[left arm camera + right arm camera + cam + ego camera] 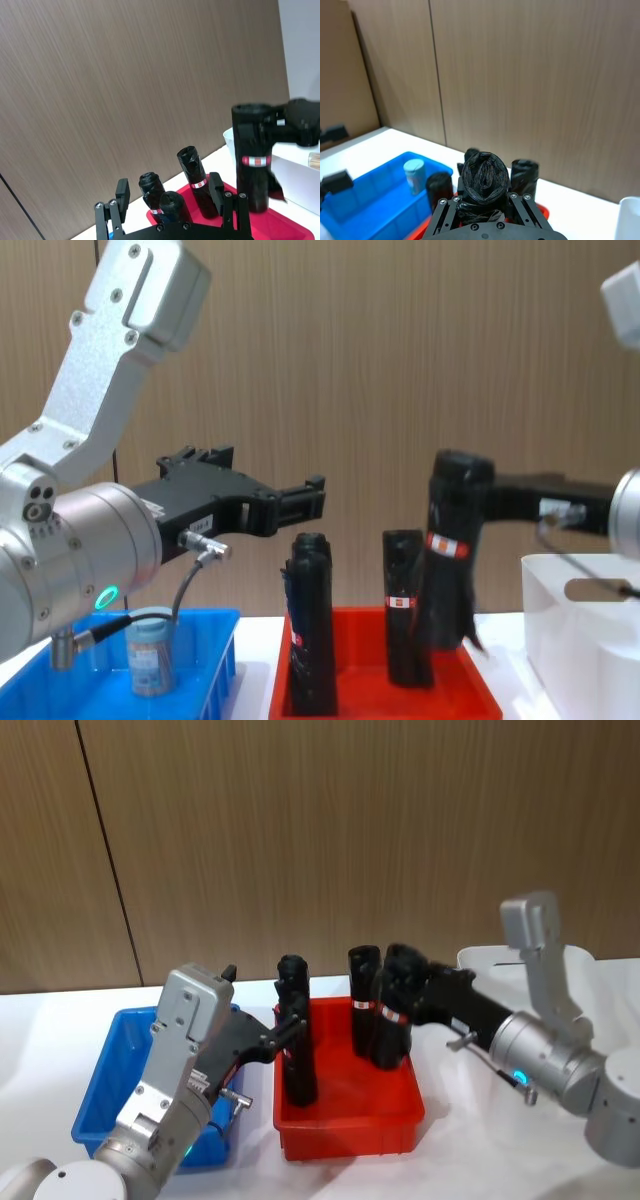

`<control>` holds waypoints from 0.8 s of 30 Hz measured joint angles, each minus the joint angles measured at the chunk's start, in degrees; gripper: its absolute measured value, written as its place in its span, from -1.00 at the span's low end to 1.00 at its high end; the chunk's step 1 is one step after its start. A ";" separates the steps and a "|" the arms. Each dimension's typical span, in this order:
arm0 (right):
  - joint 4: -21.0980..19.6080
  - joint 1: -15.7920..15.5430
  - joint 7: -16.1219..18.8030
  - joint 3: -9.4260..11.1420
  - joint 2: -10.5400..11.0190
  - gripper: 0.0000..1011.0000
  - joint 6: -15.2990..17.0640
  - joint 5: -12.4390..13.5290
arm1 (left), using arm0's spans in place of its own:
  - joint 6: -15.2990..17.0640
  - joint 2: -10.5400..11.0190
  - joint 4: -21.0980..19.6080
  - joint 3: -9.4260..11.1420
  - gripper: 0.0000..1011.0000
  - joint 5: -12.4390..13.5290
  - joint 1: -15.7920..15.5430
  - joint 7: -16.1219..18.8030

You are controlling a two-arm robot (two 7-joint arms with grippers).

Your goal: Pick the cotton swabs from the blue box and place them into the white box.

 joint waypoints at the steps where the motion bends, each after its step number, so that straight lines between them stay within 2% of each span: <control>1: -0.32 0.10 -0.15 0.21 0.12 -0.29 0.04 0.13 | 0.00 0.00 0.00 0.00 0.99 0.00 0.00 0.00; 6: -1.58 0.74 -1.34 1.29 0.83 -0.29 0.09 0.76 | 0.00 0.00 0.00 0.00 0.99 0.00 0.00 0.00; 14: -1.93 1.84 -3.33 2.89 1.92 -0.29 -0.72 0.26 | 0.00 0.00 0.00 0.00 0.99 0.00 0.00 0.00; 24: 0.91 3.73 -5.31 5.05 3.45 -0.29 -1.91 -1.18 | 0.00 0.00 0.00 0.00 0.99 0.00 0.00 0.00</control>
